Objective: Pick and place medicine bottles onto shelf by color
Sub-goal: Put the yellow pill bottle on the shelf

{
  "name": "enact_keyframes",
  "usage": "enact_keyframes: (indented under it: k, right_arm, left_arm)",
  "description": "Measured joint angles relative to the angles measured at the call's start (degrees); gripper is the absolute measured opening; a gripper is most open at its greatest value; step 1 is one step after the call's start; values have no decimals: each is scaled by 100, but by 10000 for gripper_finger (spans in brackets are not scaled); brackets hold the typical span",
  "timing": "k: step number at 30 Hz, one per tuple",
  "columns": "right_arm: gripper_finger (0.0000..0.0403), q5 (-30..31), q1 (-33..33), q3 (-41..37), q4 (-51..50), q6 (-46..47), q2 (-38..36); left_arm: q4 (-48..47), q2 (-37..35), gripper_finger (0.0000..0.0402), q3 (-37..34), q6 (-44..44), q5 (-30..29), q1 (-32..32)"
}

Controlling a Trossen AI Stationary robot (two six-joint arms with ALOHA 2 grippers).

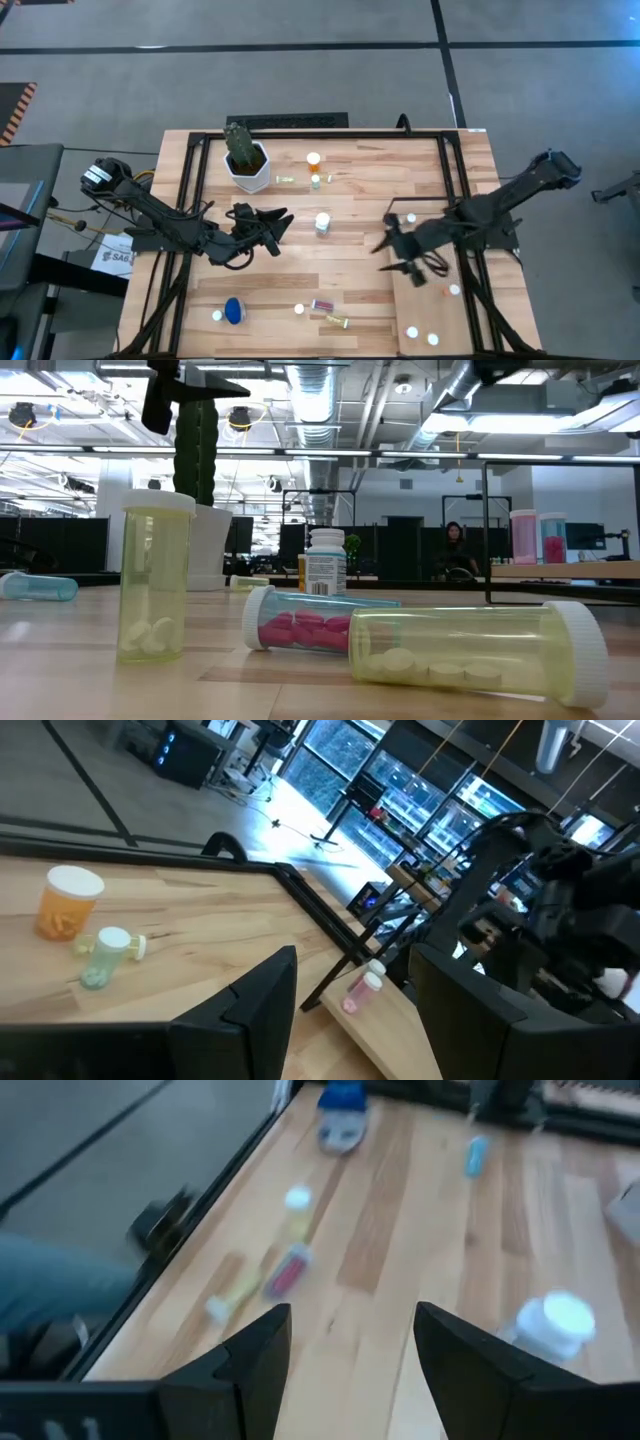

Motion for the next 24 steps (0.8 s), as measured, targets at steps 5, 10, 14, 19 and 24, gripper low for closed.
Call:
enact_keyframes:
  k: [5, 10, 14, 19, 24]
  right_arm:
    - [234, -7, -140, 2, 1687, 83, 1096]
    - [234, -155, -173, 1, 3039, 143, 2058]
    - [235, -178, -181, 251, 3403, 150, 2720]
    - [242, -362, -168, 851, 3420, 168, 3545]
    - [250, -460, -226, 1399, 3417, 240, 4063]
  left_arm:
    - [-13, 0, 183, 0, 142, 202, 0]
    - [-145, -1, 183, 0, 140, 533, 0]
    - [-241, 0, 183, 0, 116, 661, 0]
    - [-283, 0, 183, 0, 145, 814, 0]
    - [-326, -1, 183, -1, 158, 1047, -24]
